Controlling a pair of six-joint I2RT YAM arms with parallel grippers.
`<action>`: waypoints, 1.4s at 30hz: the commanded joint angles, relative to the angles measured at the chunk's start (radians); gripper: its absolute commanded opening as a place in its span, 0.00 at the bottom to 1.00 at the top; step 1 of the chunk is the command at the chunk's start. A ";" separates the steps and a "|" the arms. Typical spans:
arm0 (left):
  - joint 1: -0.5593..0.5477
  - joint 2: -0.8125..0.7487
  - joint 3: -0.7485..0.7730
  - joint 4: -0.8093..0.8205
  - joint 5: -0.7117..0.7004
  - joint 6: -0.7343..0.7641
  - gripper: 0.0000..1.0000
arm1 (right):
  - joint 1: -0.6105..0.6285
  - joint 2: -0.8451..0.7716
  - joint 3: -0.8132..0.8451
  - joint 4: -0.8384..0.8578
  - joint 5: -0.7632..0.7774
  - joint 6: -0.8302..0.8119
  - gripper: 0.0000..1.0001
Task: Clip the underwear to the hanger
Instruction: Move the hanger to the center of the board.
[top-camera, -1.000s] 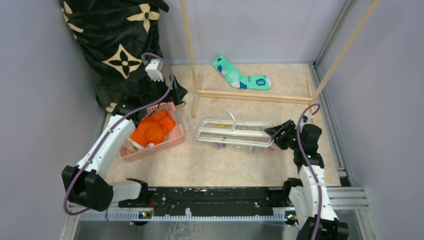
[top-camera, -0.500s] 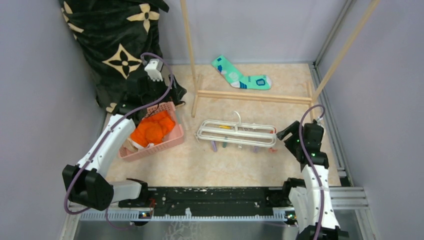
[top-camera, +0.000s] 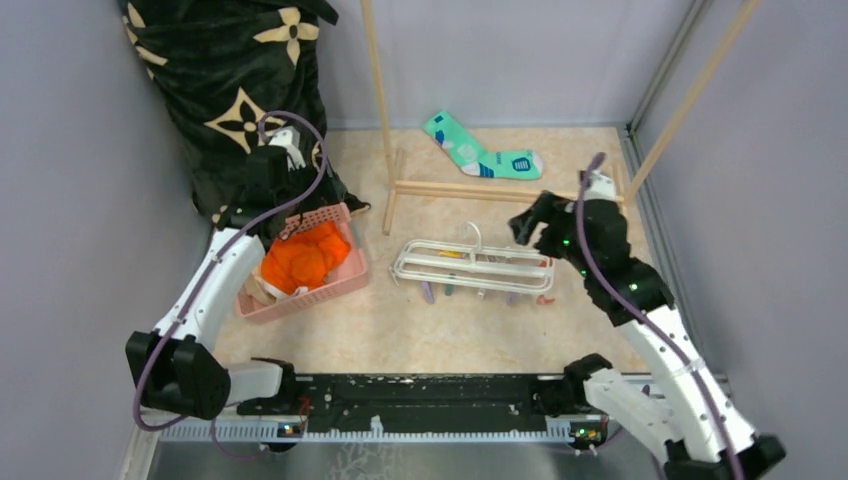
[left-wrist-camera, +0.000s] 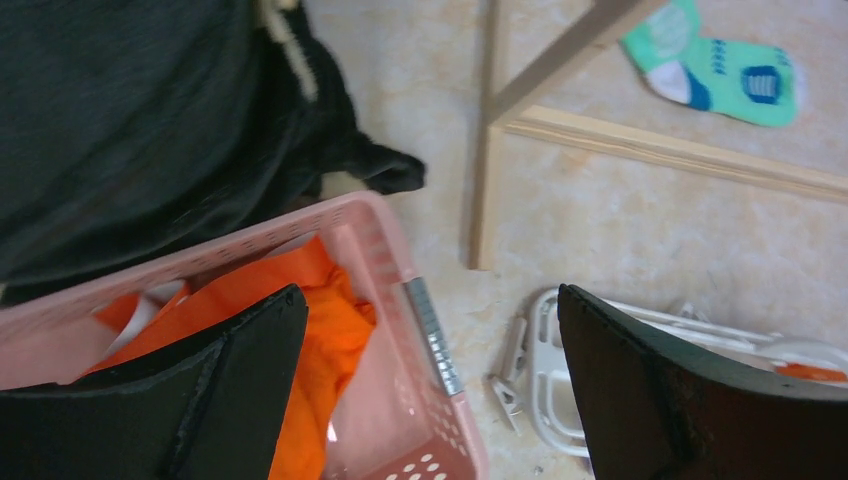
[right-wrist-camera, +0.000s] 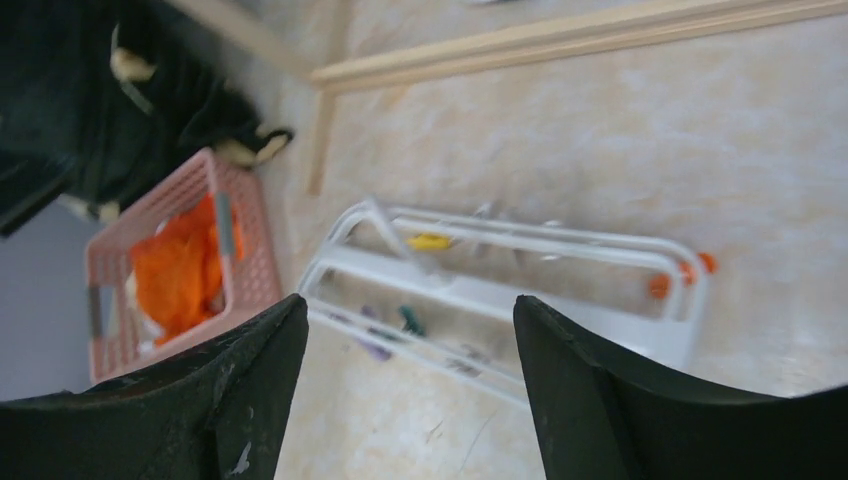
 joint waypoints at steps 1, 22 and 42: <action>0.039 -0.007 -0.010 -0.123 -0.135 -0.065 1.00 | 0.380 0.146 0.111 -0.018 0.294 0.061 0.75; 0.058 -0.117 -0.072 -0.324 -0.423 -0.151 0.99 | 0.679 0.656 0.009 0.044 0.387 0.326 0.67; 0.063 -0.148 -0.175 -0.423 -0.248 -0.225 0.89 | 0.436 0.875 0.087 0.515 0.274 -0.041 0.69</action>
